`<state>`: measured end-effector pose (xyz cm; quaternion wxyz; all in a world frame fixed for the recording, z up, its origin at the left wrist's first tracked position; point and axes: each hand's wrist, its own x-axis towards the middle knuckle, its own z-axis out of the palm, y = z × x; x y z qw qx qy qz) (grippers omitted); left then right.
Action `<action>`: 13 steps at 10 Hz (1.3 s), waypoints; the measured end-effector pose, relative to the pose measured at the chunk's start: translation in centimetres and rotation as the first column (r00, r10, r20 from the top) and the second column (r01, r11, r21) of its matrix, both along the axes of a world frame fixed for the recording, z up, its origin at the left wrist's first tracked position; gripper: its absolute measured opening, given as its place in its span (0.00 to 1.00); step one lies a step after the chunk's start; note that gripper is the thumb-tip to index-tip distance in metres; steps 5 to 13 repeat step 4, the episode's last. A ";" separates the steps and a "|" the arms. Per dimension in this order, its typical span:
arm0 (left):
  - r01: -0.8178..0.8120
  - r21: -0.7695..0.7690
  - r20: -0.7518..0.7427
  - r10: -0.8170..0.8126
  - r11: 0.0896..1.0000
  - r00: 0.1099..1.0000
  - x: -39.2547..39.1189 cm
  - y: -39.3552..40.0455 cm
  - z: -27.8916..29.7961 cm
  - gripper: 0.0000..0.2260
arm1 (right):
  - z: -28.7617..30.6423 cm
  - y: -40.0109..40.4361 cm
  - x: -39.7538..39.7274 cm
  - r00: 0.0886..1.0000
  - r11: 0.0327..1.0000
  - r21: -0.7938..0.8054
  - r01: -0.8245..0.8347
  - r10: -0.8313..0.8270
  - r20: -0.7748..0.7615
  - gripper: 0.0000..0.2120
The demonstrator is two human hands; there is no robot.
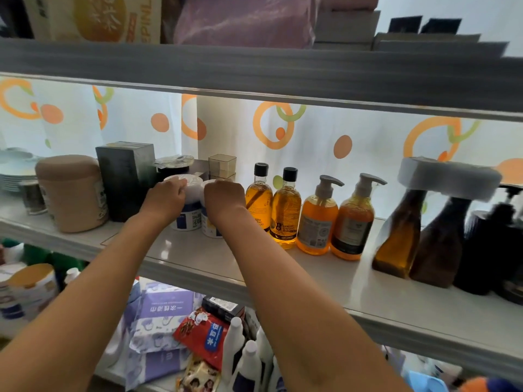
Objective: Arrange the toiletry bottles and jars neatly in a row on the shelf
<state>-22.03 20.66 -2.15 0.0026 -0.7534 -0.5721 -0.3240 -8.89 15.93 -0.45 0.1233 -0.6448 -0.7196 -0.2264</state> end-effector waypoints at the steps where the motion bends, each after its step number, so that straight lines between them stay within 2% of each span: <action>1: -0.009 -0.101 -0.087 0.000 0.995 0.996 0.1 -0.5 0.9 0.15 | 0.1 0.0 0.2 0.998 0.998 -0.051 0.037 -0.040 -0.047 0.17; 2: -0.039 -0.117 -0.182 0.017 0.992 0.983 0.9 -1.3 1.4 0.16 | 0.4 -0.1 0.9 0.986 0.985 -0.167 0.037 -0.063 -0.157 0.25; 3: -0.014 -0.025 -0.198 0.009 1.000 0.980 2.6 -3.5 1.7 0.15 | 0.7 -2.4 2.1 0.958 0.983 -0.178 -0.047 -0.006 -0.287 0.35; 4: 0.110 -0.014 -0.140 -0.111 0.994 0.984 4.7 -6.4 2.1 0.23 | 0.9 -5.1 3.1 0.902 0.993 -0.092 -0.079 0.031 -0.430 0.32; 13: 0.110 -0.014 -0.140 -0.111 0.994 0.984 4.7 -6.4 2.1 0.23 | 0.9 -5.1 3.1 0.902 0.993 -0.092 -0.079 0.031 -0.430 0.32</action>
